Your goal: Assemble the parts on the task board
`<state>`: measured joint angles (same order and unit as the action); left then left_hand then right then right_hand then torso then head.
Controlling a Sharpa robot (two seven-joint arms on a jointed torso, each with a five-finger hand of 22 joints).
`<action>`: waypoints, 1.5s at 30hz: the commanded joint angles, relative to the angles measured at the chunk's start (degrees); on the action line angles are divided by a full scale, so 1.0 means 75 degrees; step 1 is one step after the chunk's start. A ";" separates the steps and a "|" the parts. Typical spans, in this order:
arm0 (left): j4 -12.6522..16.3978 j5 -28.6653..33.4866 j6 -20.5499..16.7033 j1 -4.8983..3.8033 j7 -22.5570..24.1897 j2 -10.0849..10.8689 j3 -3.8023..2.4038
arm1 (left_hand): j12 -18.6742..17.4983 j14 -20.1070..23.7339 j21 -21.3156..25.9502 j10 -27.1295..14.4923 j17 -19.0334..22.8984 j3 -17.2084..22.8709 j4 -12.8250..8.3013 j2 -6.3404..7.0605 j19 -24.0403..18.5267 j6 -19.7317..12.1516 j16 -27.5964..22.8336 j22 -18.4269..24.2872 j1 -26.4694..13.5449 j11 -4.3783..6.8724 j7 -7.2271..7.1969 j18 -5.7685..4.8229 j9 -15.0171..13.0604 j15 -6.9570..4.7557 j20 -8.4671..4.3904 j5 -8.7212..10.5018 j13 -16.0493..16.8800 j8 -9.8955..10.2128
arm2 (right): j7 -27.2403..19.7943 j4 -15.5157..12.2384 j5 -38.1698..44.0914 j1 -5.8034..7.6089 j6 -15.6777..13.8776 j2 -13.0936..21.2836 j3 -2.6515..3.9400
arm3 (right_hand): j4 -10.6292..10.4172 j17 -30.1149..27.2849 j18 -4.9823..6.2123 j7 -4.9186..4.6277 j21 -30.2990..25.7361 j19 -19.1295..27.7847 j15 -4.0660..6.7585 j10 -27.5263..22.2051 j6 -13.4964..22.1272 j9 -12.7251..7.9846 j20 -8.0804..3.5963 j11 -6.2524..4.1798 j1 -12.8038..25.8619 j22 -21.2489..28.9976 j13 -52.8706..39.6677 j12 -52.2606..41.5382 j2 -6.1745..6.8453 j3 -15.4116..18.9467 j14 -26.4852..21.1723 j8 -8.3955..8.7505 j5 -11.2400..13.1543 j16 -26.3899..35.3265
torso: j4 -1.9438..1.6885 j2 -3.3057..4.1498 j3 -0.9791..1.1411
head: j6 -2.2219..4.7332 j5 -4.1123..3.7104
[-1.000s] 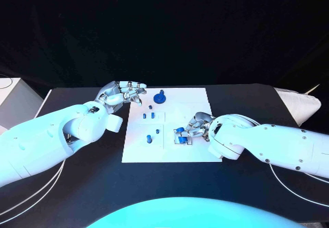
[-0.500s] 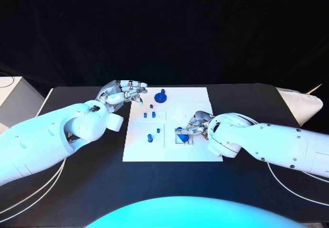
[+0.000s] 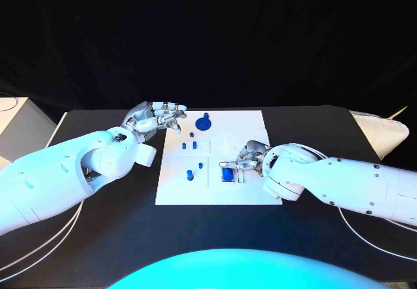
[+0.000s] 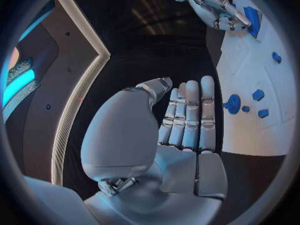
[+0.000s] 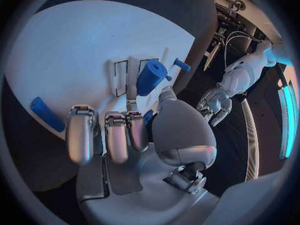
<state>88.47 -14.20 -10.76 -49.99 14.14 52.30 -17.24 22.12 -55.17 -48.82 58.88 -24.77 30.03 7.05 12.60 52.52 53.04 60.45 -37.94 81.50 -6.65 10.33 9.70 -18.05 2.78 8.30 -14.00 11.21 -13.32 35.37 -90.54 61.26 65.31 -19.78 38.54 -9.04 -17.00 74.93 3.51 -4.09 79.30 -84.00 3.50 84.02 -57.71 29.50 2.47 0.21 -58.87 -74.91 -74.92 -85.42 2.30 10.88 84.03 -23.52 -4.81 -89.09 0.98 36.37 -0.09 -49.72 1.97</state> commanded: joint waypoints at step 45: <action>0.0022 -0.0018 0.0103 0.0007 0.0001 0.0034 -0.0004 | 0.0054 -0.0007 0.0067 -0.0065 -0.0017 -0.0018 0.0110 -0.0124 0.0087 -0.0077 -0.0051 0.0032 -0.0016 -0.0019 0.0048 0.0110 0.0026 0.0022 0.0013 -0.0005 0.0011 -0.0048 | -0.0713 -0.0809 0.0501 -0.0135 0.0352 0.0794 0.0022 | 0.0098 0.1974 -0.0189 0.0214 0.0232 -0.0483 0.0221 0.0591 -0.0143 0.0092 -0.0195 -0.0241 -0.2419 -0.1189 -0.1764 -0.0222 -0.0232 -0.0921 0.0789 -0.0558 -0.0141 -0.0106 | -0.0008 0.0007 -0.0011 | -0.0037 0.0060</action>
<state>88.47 -14.23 -10.74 -49.95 13.96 52.59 -17.23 22.34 -55.17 -48.61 58.75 -24.81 29.89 7.52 12.14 52.73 52.83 60.45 -37.74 81.50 -6.79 10.54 9.70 -17.95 2.78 8.51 -14.00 11.24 -13.52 27.92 -96.78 62.84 64.50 -17.38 44.70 -8.86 -16.30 74.93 2.62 -2.98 80.87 -83.95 4.74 83.93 -58.83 30.26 1.29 -1.14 -76.44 -74.94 -75.00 -86.86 0.69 4.27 84.02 -27.49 -6.11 -89.64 0.94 36.40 -0.16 -50.00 2.30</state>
